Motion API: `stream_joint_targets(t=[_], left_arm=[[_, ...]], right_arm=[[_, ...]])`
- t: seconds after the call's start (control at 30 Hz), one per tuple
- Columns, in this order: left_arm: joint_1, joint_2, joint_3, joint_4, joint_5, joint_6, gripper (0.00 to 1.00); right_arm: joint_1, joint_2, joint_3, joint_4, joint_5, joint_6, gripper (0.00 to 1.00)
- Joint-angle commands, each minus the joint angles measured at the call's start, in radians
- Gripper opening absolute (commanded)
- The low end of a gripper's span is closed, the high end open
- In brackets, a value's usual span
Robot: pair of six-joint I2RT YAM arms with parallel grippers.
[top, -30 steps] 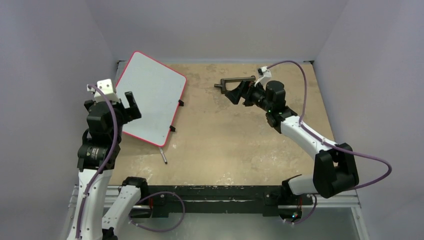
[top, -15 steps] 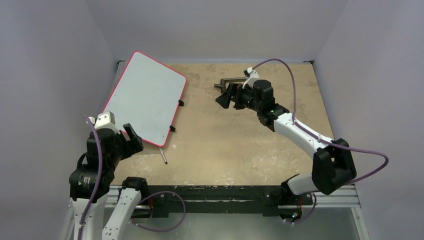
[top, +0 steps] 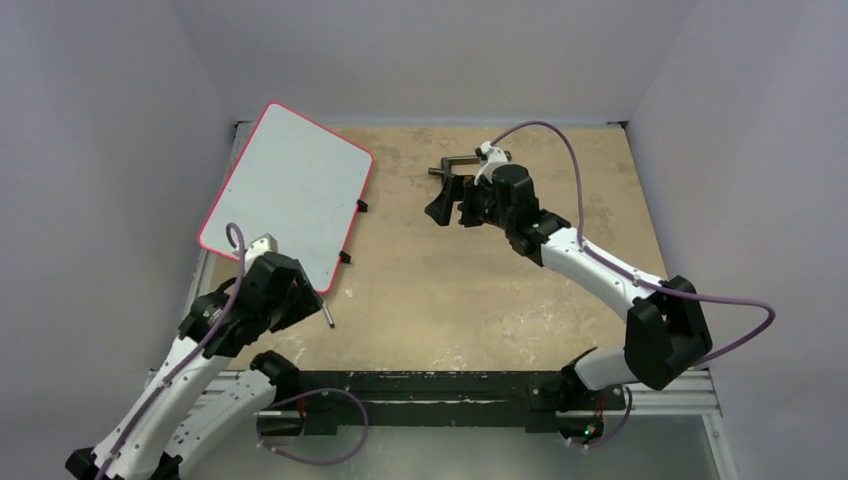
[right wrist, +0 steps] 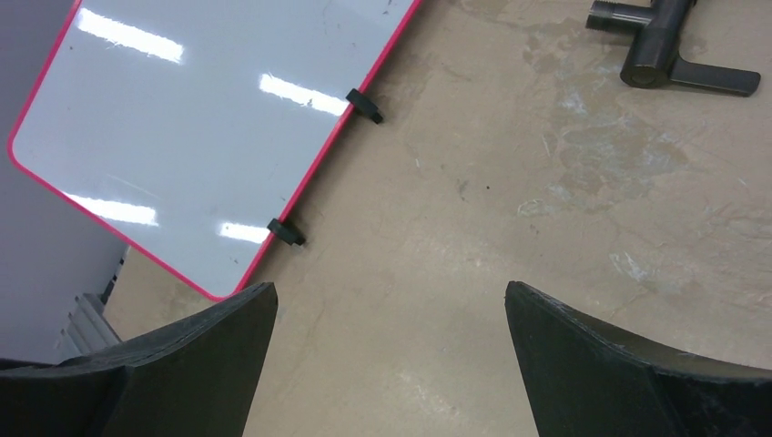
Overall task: Write a sentence on the whiteboard
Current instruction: Open the whiteboard marker at the center of the board.
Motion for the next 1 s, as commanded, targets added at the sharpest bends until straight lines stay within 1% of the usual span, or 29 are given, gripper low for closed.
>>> stream_joint_targets(t=[0.0,0.03,0.1,0.2,0.33,0.6,0.87,0.97], left_arm=[[-0.115,0.077,-0.075,0.086,-0.165,-0.244,0.45],[-0.131,0.102,-0.090,0.102,-0.181,-0.268,0.41],[-0.151,0.176,-0.098,0.110,-0.222,-0.301,0.39],[-0.156,0.237,-0.112,0.135,-0.270,-0.320,0.41],[-0.155,0.295,-0.165,0.207,-0.284,-0.314,0.43],[-0.132,0.427,-0.243,0.386,-0.213,-0.241,0.43],[-0.050,0.435,-0.374,0.552,-0.147,-0.187,0.39],[-0.023,0.447,-0.388,0.588,-0.144,-0.165,0.35]], right_arm=[[0.000,-0.058,0.019,-0.021,0.040,-0.035,0.99],[0.001,-0.062,0.019,-0.024,0.039,-0.038,0.99],[0.002,-0.068,0.021,-0.036,0.038,-0.045,0.99],[0.001,-0.082,0.018,-0.047,0.047,-0.062,0.99],[0.001,-0.097,0.006,-0.047,0.063,-0.073,0.99],[0.001,-0.080,0.005,-0.047,0.048,-0.083,0.99],[0.002,-0.054,0.018,-0.041,0.027,-0.090,0.99],[0.001,-0.041,0.022,-0.037,0.015,-0.087,0.99]])
